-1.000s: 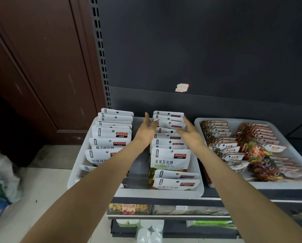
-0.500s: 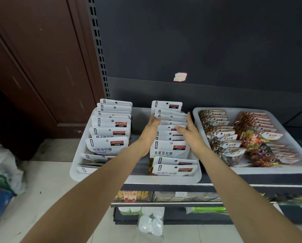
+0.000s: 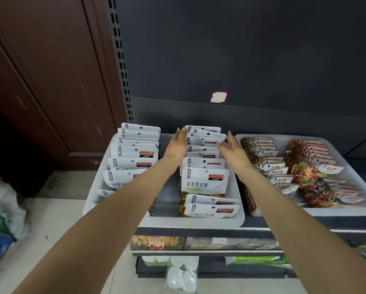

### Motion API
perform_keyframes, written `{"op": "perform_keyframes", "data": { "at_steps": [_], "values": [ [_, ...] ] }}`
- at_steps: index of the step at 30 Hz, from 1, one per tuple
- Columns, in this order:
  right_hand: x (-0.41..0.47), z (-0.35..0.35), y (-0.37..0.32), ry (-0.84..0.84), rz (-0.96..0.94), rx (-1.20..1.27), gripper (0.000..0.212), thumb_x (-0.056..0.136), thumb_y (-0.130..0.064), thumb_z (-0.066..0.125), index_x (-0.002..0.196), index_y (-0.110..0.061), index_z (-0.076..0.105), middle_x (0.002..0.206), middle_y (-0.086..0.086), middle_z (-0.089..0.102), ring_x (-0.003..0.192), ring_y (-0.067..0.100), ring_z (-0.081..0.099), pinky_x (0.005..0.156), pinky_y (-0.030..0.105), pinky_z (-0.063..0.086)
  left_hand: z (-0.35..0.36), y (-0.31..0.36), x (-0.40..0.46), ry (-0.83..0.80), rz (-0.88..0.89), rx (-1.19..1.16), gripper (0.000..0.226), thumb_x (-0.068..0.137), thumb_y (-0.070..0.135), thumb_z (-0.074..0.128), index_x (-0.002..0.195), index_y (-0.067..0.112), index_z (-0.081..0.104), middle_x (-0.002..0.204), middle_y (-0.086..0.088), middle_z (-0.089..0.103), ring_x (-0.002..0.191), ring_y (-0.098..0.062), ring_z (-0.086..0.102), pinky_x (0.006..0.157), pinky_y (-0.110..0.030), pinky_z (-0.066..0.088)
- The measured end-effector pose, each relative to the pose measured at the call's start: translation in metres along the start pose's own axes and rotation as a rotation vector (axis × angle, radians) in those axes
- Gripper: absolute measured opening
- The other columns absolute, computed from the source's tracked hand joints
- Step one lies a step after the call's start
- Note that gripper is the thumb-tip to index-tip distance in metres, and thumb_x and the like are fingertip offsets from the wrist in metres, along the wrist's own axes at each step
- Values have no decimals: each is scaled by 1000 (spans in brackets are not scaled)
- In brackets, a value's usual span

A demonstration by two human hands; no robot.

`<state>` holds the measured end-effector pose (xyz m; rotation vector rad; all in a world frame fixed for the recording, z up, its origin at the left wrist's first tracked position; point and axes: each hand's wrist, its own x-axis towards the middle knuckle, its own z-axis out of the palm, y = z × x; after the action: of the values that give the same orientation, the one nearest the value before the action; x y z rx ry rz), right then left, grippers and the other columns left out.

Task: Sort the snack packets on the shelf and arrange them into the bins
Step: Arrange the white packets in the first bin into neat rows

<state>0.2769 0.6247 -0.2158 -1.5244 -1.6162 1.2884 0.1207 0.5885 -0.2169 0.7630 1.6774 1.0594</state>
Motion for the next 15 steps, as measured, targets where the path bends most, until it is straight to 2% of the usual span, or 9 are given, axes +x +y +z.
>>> {"op": "perform_keyframes", "data": {
  "at_steps": [3,5,8,10,13,15],
  "values": [
    [11,-2,-6,-5,81,-19,67,98,-37,45,152,-23,7,157,2,19,143,24,22,113,36,21,0,7,10,-13,-11,-32,58,98,55,21,150,28,23,150,-9,35,136,-31,35,113,-43,23],
    [19,0,-8,-29,124,-34,66,99,-41,41,152,-23,7,158,2,16,144,24,19,114,36,20,3,3,17,-64,-30,-76,61,96,61,23,149,32,24,151,-6,34,136,-29,37,114,-43,25],
    [23,7,-14,-50,93,-4,62,99,-38,41,152,-24,11,156,0,21,142,21,24,110,32,24,9,-7,23,-140,-46,-216,83,76,81,36,147,39,26,150,-5,38,132,-29,43,110,-50,33],
    [23,9,-17,-45,51,42,61,99,-33,43,152,-25,13,154,0,27,139,19,30,105,28,29,12,-13,27,-174,-28,-339,97,61,83,47,146,40,29,145,-7,44,127,-29,49,105,-51,40],
    [15,10,-8,-14,-35,98,57,98,-27,46,149,-31,20,149,-3,37,123,8,42,91,16,36,14,-22,29,-168,30,-383,92,64,81,53,143,40,32,141,-5,50,123,-27,53,102,-51,44],
    [11,10,1,-8,-90,19,57,98,-26,47,148,-33,22,148,-6,38,121,5,42,92,14,36,17,-33,42,-167,27,-366,102,53,92,52,141,45,34,142,-4,49,123,-27,53,102,-52,42]
  ]
}}
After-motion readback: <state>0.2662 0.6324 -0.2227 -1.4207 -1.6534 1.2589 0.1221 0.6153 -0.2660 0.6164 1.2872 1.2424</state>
